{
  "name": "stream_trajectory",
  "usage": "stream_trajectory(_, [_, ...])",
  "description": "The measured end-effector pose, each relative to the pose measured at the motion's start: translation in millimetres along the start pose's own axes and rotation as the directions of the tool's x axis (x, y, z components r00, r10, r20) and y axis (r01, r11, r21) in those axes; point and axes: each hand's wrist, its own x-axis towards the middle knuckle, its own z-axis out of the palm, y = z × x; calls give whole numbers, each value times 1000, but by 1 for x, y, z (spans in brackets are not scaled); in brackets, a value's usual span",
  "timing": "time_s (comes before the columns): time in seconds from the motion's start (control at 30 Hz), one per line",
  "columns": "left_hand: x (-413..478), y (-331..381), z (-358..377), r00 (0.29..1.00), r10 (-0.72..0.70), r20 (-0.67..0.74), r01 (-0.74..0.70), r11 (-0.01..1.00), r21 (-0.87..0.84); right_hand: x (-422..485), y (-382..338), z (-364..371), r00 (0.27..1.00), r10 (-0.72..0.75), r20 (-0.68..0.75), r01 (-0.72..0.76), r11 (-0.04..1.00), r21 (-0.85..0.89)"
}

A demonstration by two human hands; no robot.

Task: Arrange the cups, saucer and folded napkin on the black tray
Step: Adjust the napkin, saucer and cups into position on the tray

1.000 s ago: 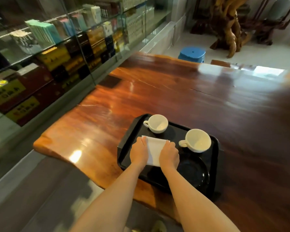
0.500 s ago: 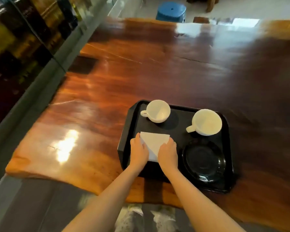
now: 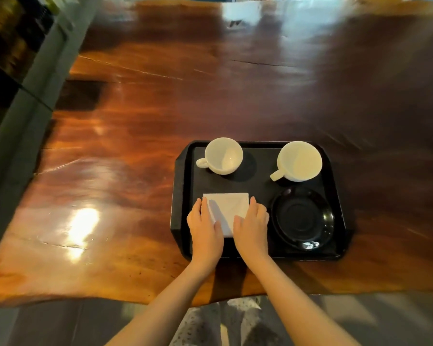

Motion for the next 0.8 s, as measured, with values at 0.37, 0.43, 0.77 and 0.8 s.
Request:
stream_trajectory(0.37, [-62,66,42,844,-171,509,341,903,-261,49,115,-130,999,23,-48,-35,965,-261])
stream_trajectory(0.43, [-64,79,53,821,-195,537,359,907,-221,52,120,-130,999,49,3,-47,965,-260])
stream_trajectory(0.77, [-62,100,61,862,-233,450,347,919,-188,53,126,-132,998,41,44,-34,989,-141])
stream_trajectory(0.8, [-61,100,61,864,-231,446,343,920,-189,53,127,-132,998,39,48,-32,991,-134])
